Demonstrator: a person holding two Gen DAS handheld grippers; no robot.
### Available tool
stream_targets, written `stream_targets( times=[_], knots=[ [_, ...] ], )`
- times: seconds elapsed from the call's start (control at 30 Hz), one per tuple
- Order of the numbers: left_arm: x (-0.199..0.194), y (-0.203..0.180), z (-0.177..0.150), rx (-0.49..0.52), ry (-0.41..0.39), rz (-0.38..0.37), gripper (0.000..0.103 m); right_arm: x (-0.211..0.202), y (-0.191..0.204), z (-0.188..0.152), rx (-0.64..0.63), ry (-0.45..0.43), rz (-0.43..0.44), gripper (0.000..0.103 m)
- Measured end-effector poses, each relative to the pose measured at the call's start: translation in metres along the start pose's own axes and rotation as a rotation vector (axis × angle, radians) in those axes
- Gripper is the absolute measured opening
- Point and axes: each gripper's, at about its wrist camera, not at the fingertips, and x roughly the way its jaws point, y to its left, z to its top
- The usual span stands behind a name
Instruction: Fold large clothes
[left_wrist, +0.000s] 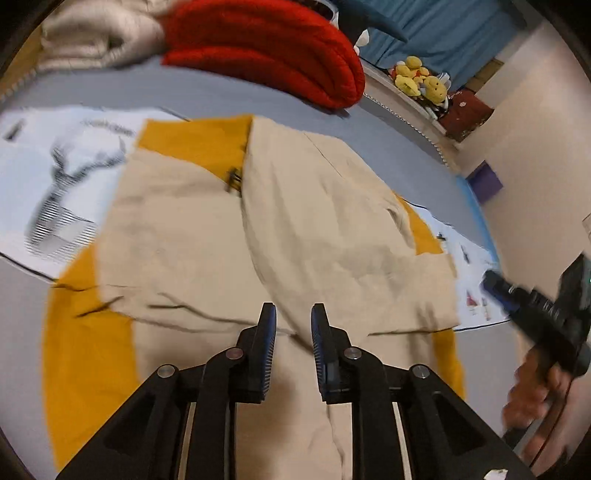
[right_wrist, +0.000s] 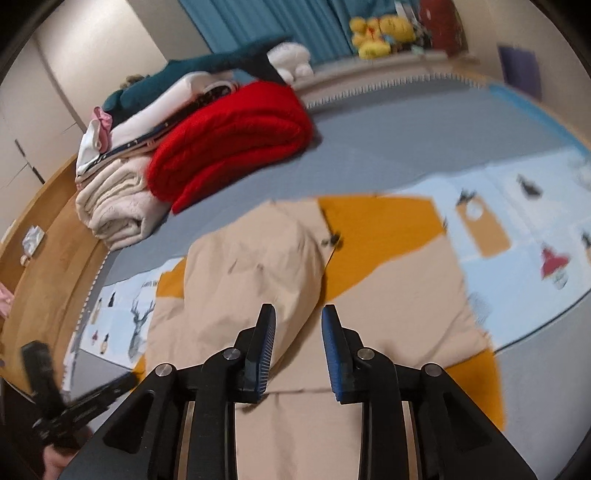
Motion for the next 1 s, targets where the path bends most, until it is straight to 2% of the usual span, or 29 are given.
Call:
stream_targets(
  times=[0.07, 0.13, 0.17, 0.27, 0.53, 0.57, 0.6, 0.63, 0.67, 0.77, 0.87, 0.93, 1.0],
  knots=[
    [0.016, 0.007, 0.008, -0.049, 0.037, -0.026, 0.021, 0.012, 0.0, -0.005, 0.021, 0.032, 0.015, 0.028],
    [0.033, 0.014, 0.005, -0.123, 0.087, -0.103, 0.034, 0.023, 0.001, -0.007, 0.023, 0.056, 0.023, 0.028],
    [0.039, 0.017, 0.004, -0.153, 0.111, -0.131, 0.036, 0.029, 0.002, -0.008, 0.025, 0.071, 0.03, 0.028],
    [0.056, 0.02, 0.001, -0.198, 0.163, -0.165, 0.037, 0.051, 0.005, -0.014, 0.044, 0.135, 0.06, 0.028],
    [0.072, 0.016, -0.004, -0.283, 0.201, -0.217, 0.039, 0.095, 0.01, -0.031, 0.089, 0.247, 0.099, 0.028],
    [0.076, 0.015, -0.005, -0.281, 0.208, -0.217, 0.039, 0.098, 0.01, -0.033, 0.088, 0.255, 0.097, 0.028],
    [0.078, 0.015, -0.006, -0.277, 0.213, -0.216, 0.034, 0.102, 0.011, -0.035, 0.086, 0.265, 0.093, 0.028],
    [0.08, 0.014, -0.007, -0.269, 0.211, -0.209, 0.01, 0.104, 0.012, -0.036, 0.082, 0.272, 0.09, 0.028],
    [0.08, 0.013, -0.007, -0.25, 0.206, -0.188, 0.004, 0.106, 0.012, -0.037, 0.079, 0.278, 0.087, 0.028],
    [0.066, 0.008, -0.005, -0.192, 0.152, -0.078, 0.003, 0.107, 0.015, -0.036, 0.075, 0.27, 0.077, 0.028],
    [0.067, 0.009, -0.008, -0.2, 0.178, -0.005, 0.003, 0.101, 0.022, -0.031, 0.038, 0.238, 0.064, 0.028],
    [0.073, 0.007, -0.012, -0.19, 0.215, 0.03, 0.008, 0.099, 0.028, -0.028, 0.003, 0.218, 0.055, 0.028],
    [0.065, 0.001, -0.009, -0.172, 0.191, 0.069, 0.008, 0.098, 0.033, -0.027, -0.035, 0.206, 0.051, 0.028]
  ],
)
